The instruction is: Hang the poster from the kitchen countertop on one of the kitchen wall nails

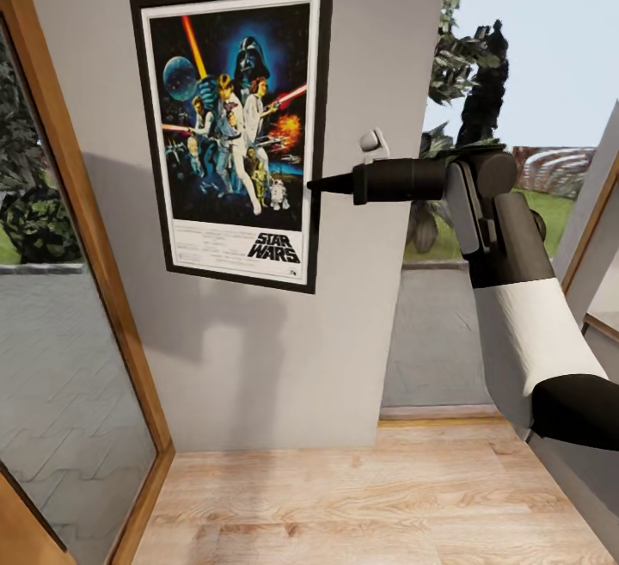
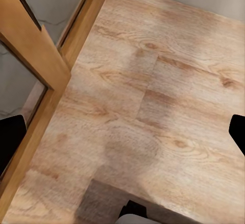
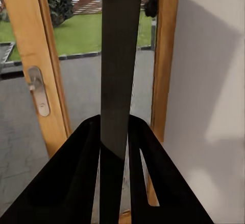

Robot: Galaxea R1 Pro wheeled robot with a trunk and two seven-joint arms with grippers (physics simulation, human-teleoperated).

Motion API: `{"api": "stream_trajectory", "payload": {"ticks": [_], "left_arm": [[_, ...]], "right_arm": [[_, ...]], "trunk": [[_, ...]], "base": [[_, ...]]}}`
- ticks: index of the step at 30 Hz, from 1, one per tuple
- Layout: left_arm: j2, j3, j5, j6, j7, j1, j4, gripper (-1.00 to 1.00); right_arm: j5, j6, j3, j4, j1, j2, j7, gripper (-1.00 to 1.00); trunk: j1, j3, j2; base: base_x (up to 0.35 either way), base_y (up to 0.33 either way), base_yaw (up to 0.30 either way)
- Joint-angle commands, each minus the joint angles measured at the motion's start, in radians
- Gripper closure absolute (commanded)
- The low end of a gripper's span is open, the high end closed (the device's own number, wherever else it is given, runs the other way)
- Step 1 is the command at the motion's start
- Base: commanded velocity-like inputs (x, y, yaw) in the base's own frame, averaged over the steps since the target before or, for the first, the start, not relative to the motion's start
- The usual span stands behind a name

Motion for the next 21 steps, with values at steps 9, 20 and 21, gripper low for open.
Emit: {"api": "stream_trajectory", "payload": {"ticks": [9,20,21], "left_arm": [[0.000,0.002,0.010,0.000,-0.008,0.000,-0.001,-1.00],[0.000,0.002,0.010,0.000,-0.008,0.000,-0.001,-1.00],[0.000,0.002,0.010,0.000,-0.008,0.000,-0.001,-1.00]], "right_arm": [[-0.009,0.008,0.001,-0.028,0.000,-0.013,0.043,1.00],[-0.009,0.008,0.002,-0.030,0.000,-0.014,0.046,1.00],[-0.009,0.008,0.002,-0.030,0.000,-0.014,0.046,1.00]], "trunk": [[0.000,0.000,-0.001],[0.000,0.000,-0.001],[0.000,0.000,-0.001]], "base": [[0.000,0.000,0.000],[0.088,0.000,0.000],[0.271,0.000,0.000]]}}
